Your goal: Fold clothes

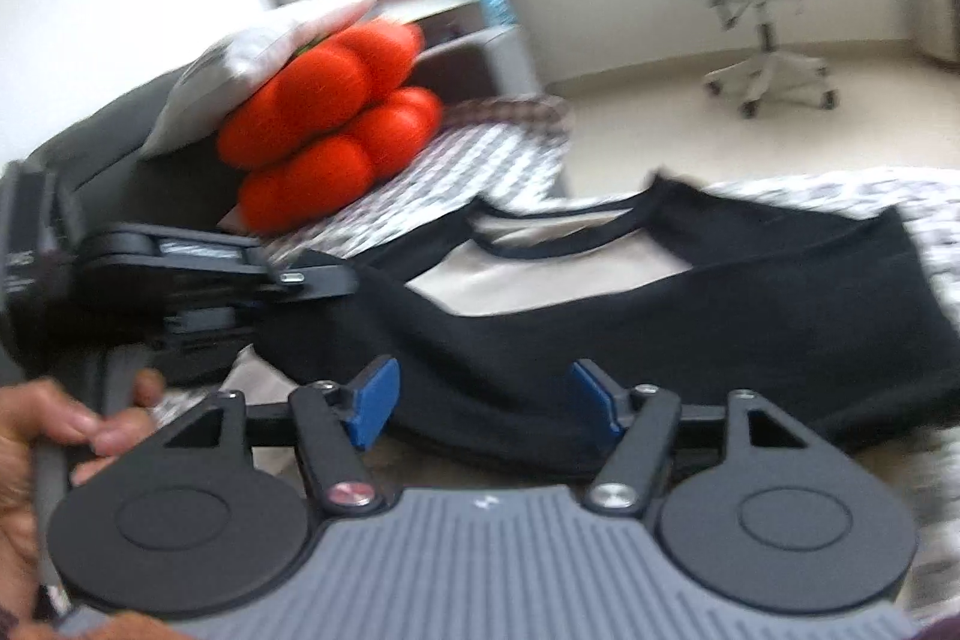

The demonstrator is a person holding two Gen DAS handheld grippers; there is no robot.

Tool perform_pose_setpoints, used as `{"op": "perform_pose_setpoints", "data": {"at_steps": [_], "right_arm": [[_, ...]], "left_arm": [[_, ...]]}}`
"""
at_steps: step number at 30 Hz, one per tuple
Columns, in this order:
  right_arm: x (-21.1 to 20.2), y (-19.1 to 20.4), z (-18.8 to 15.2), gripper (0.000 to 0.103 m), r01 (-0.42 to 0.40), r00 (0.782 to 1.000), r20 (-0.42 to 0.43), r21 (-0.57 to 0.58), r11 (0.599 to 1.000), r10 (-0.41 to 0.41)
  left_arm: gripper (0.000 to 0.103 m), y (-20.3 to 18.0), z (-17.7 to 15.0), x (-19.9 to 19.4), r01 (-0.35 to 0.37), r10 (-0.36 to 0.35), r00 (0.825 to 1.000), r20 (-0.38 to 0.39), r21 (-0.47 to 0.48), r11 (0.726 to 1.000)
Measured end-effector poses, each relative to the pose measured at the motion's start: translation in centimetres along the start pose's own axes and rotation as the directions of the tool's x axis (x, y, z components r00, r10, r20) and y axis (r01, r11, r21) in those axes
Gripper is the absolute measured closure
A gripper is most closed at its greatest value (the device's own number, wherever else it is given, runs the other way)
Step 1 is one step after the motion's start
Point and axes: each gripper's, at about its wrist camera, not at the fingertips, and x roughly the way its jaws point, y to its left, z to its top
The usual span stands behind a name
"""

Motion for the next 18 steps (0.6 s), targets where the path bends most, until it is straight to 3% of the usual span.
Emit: {"op": "perform_pose_setpoints", "data": {"at_steps": [8,14,18], "right_arm": [[-2.5,-5.2,1.6,0.032,0.086,0.989,0.106,0.133,0.987,-0.1],[-3.6,-8.7,2.0,0.032,0.14,0.972,0.151,0.233,0.962,-0.178],[-3.7,-10.6,2.1,0.032,0.142,0.965,0.167,0.307,0.941,-0.201]], "left_arm": [[0.098,-0.4,3.2,-0.4,-0.003,0.002,0.996,0.085,0.01,1.0],[0.098,1.4,3.2,-0.4,-0.066,0.067,0.99,0.126,-0.01,0.998],[0.098,3.7,3.1,0.5,-0.103,0.108,0.989,0.102,-0.046,0.994]]}}
